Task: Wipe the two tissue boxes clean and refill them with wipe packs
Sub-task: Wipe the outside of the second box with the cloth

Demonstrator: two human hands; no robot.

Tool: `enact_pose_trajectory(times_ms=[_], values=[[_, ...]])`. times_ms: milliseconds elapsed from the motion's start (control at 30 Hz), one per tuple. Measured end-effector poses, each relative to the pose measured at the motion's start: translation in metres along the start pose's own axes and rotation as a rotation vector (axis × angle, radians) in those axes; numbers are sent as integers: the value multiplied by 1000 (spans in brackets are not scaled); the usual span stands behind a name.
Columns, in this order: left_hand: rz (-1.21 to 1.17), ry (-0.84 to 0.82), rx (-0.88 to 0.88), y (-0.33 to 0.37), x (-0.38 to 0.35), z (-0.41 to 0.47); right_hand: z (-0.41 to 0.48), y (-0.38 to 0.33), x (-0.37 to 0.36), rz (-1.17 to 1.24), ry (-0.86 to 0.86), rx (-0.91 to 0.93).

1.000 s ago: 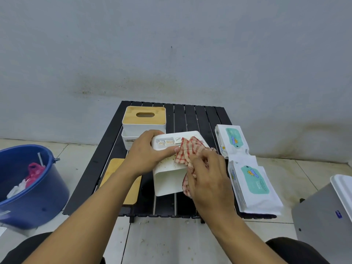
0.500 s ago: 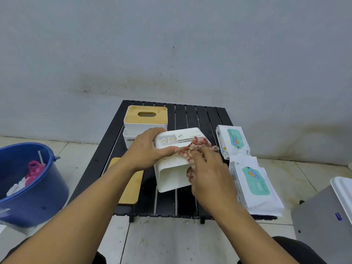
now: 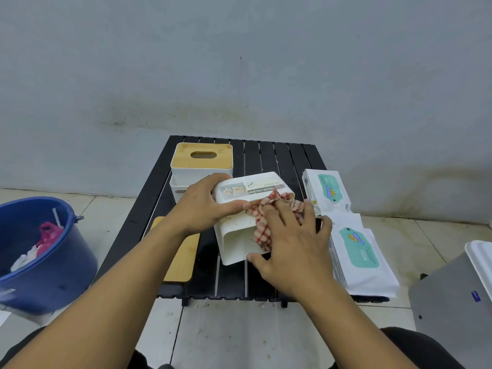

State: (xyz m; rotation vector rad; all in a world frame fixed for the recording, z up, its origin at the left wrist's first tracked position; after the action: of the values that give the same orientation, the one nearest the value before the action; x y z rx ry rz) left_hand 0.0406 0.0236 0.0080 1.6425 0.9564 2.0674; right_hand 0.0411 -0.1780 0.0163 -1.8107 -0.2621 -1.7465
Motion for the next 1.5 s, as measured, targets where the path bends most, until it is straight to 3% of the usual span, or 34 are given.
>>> enact_pose_trajectory(times_ms=[167, 367, 533, 667, 1033, 1333, 1500], values=[[37, -32, -19, 1, 0, 1, 21, 12, -9, 60, -78, -47], [13, -45, -27, 4, -3, 0, 42, 7, -12, 135, -46, -84], [-17, -20, -17, 4, -3, 0, 27, 10, -6, 236, -130, 23], [-52, -40, 13, 1, -3, 0, -2, 19, 8, 120, -194, 68], [-62, -85, 7, 3, -6, -1, 35, 11, -3, -70, -76, 22], [-55, -47, 16, 6, -5, -1, -5, 5, 11, -201, -52, -33], [-54, -46, 11, 8, -6, -2, -10, 9, 17, -103, 40, -34]])
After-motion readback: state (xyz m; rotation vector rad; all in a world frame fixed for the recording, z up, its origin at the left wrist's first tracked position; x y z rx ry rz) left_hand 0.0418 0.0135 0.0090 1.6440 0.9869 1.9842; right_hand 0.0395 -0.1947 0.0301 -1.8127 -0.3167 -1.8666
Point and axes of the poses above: each hand's wrist, its own z-axis towards the middle knuckle, its own x-axis out of the back of the hand, y = z × x, the point moved 8 cm from there along z, towards the middle knuckle, and after that the axes turned 13 degrees about z, right-handed, at the moved point
